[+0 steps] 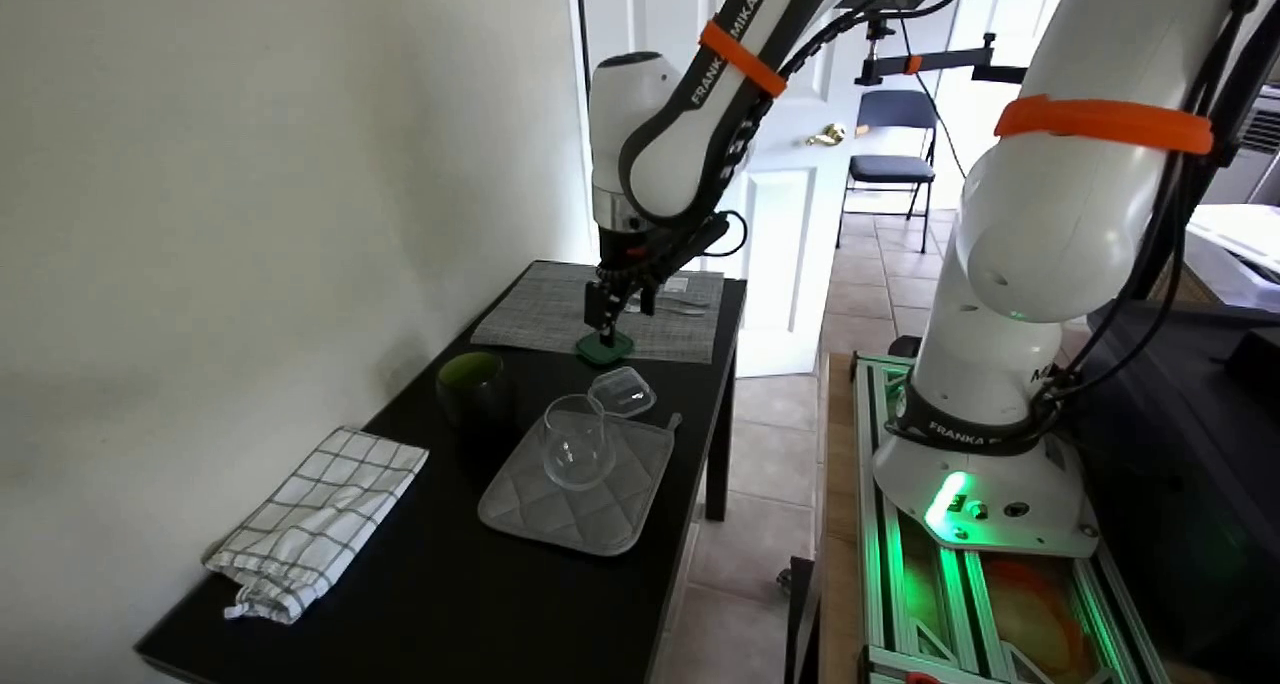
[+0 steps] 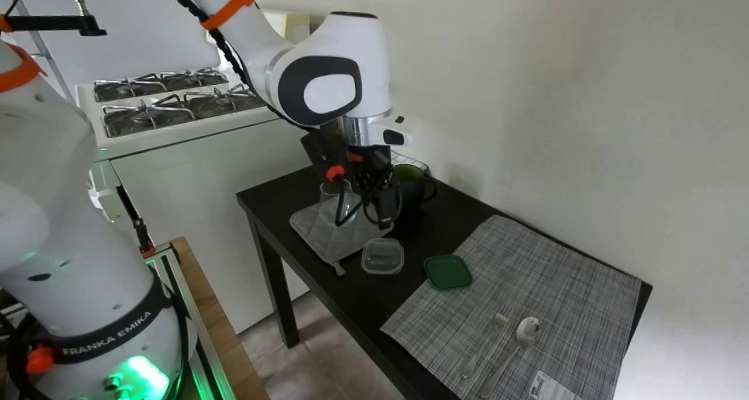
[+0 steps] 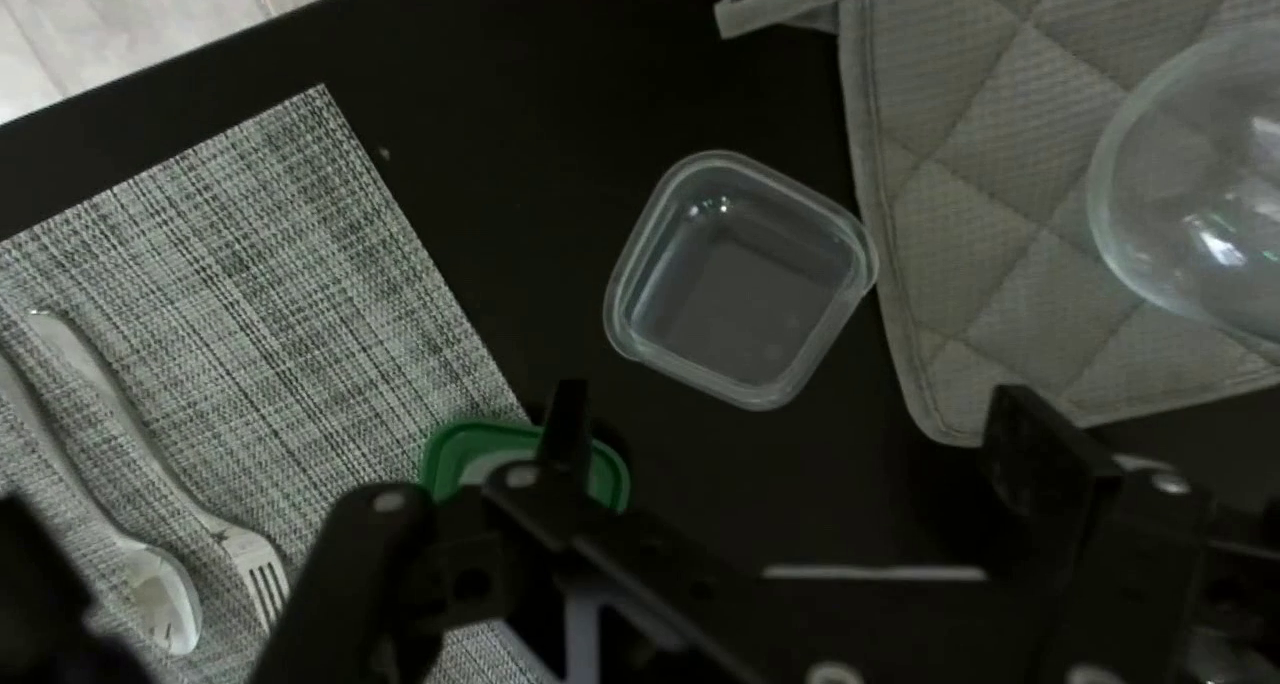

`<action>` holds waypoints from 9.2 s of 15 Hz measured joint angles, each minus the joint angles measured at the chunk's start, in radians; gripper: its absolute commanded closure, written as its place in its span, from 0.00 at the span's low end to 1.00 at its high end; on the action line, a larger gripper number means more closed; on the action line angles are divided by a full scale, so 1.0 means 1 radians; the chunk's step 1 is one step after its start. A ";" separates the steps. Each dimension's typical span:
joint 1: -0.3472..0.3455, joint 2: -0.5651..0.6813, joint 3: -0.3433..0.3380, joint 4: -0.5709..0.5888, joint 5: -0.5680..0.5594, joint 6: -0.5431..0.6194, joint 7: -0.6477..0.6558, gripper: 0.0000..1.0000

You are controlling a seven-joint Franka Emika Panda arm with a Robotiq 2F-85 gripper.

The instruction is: Turn the small lunchbox over

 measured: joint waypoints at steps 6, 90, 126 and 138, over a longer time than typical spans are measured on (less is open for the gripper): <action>0.000 0.165 -0.064 0.000 -0.039 0.178 -0.009 0.00; -0.072 0.361 -0.126 0.228 0.758 -0.291 -0.333 0.00; -0.055 0.360 0.016 0.118 1.187 0.066 -1.385 0.00; -0.058 0.374 0.016 0.126 1.246 0.065 -1.440 0.61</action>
